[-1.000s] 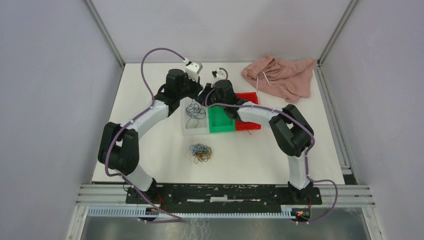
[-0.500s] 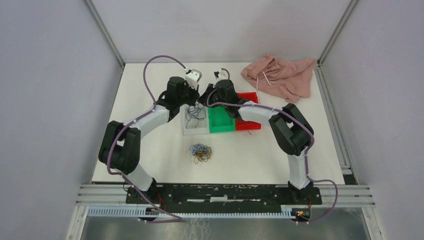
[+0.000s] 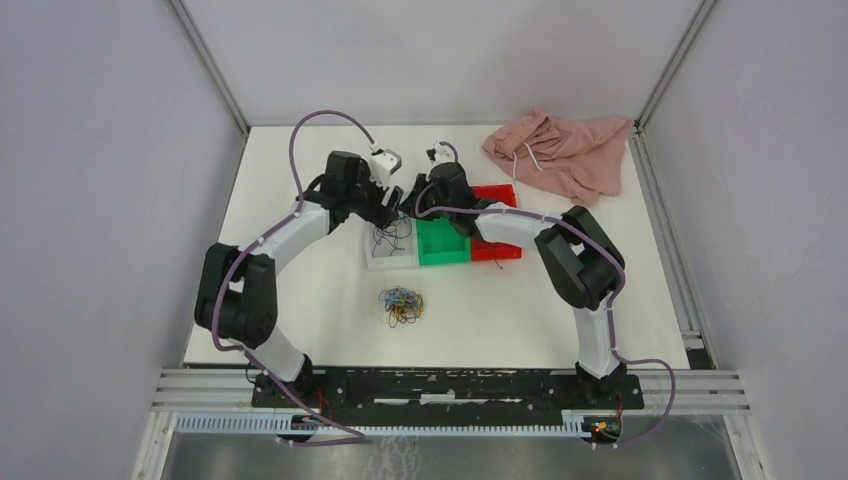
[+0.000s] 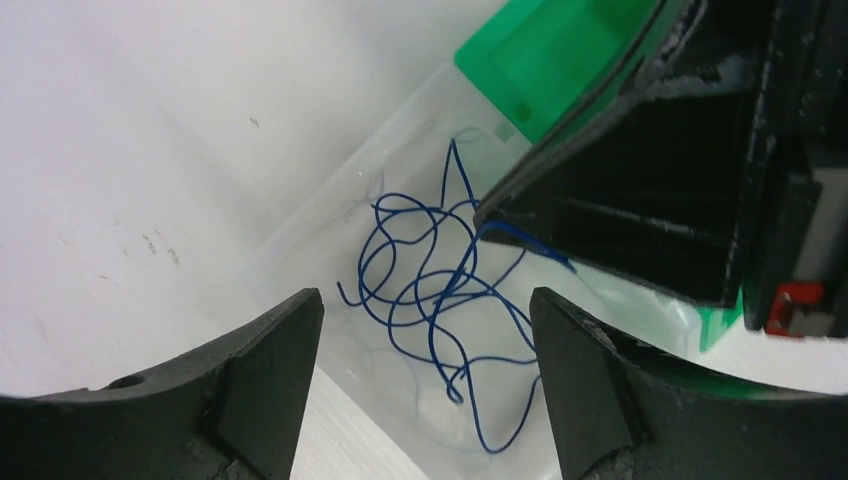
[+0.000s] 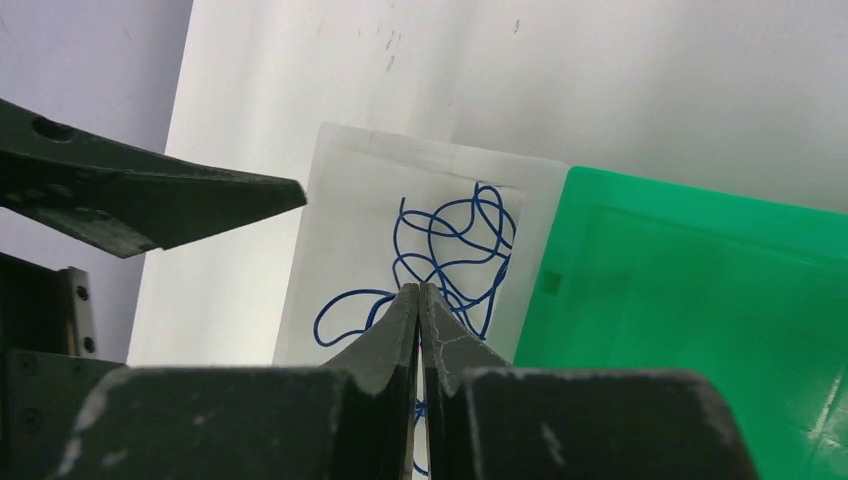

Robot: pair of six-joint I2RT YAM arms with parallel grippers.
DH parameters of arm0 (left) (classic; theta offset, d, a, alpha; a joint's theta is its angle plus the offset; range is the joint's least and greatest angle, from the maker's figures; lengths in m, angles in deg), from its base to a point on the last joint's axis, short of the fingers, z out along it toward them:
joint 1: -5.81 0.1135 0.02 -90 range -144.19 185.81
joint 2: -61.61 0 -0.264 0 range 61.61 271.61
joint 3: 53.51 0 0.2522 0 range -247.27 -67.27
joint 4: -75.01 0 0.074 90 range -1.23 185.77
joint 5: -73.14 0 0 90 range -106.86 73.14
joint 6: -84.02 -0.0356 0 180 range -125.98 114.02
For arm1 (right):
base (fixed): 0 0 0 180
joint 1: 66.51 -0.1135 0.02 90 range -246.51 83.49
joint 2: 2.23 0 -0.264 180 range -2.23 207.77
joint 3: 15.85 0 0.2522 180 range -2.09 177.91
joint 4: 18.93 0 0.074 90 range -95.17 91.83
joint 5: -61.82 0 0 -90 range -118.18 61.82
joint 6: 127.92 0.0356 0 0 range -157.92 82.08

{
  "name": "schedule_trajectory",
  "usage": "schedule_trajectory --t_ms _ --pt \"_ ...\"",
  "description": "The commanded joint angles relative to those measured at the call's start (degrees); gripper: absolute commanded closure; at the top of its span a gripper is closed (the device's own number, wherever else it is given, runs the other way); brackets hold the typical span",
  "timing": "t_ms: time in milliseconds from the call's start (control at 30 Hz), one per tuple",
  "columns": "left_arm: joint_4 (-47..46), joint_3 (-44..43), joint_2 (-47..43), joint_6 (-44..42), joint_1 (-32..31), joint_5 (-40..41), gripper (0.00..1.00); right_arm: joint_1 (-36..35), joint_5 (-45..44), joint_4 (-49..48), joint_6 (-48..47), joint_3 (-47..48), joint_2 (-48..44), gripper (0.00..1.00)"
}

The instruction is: Untangle the cables

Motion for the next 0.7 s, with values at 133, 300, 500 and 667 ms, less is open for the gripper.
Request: schedule_trajectory --t_ms 133,300,500,667 --pt "11.19 -2.6 -4.38 -11.37 3.36 -6.44 0.19 0.28 -3.47 4.19 -6.49 3.04 -4.8 0.92" --pt "11.44 -3.74 -3.68 -11.33 3.37 0.27 0.24 0.28 -6.85 7.86 -9.44 2.8 -8.11 0.82" --pt "12.26 -1.55 -7.92 -11.08 3.47 1.24 0.24 0.26 -9.91 13.61 -11.97 4.59 -8.96 0.73" --pt "15.04 -0.82 -10.6 -10.45 3.42 0.78 0.22 -0.57 -9.91 12.29 -12.53 2.05 -11.16 0.71"
